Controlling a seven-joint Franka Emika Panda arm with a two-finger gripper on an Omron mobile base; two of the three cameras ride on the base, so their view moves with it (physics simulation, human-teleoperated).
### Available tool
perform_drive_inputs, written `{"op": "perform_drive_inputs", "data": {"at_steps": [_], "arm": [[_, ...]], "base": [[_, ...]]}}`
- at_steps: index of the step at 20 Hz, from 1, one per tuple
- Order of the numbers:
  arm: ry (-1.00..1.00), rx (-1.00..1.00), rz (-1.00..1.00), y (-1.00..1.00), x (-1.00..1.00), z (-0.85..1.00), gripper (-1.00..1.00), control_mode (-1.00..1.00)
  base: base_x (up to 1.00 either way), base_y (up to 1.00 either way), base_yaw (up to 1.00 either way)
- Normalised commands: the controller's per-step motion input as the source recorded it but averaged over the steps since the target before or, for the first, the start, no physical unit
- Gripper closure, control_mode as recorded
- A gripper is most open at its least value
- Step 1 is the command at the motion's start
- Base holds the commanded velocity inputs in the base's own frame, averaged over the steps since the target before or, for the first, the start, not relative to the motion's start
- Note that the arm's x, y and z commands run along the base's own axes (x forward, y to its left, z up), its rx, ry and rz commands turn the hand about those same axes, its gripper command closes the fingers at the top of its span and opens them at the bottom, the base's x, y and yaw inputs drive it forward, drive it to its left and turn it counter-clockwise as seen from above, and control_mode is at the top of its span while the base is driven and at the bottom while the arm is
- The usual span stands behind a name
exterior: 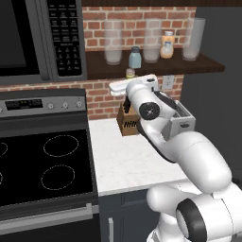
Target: Put the shaker and condiment bottle from the counter next to their counterparts in the cabinet.
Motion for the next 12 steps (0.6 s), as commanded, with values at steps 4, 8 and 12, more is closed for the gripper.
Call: {"op": "perform_drive_inputs", "data": {"at_steps": [4, 8, 12], "arm": [[0.00, 0.00, 0.00, 0.00, 0.00, 0.14, 1.00, -1.00], [0.00, 0.00, 0.00, 0.00, 0.00, 0.12, 1.00, -1.00], [0.00, 0.00, 0.00, 0.00, 0.00, 0.11, 1.00, -1.00]], "base": [[0.00, 0.00, 0.00], [0.00, 0.00, 0.00], [0.00, 0.00, 0.00]]}}
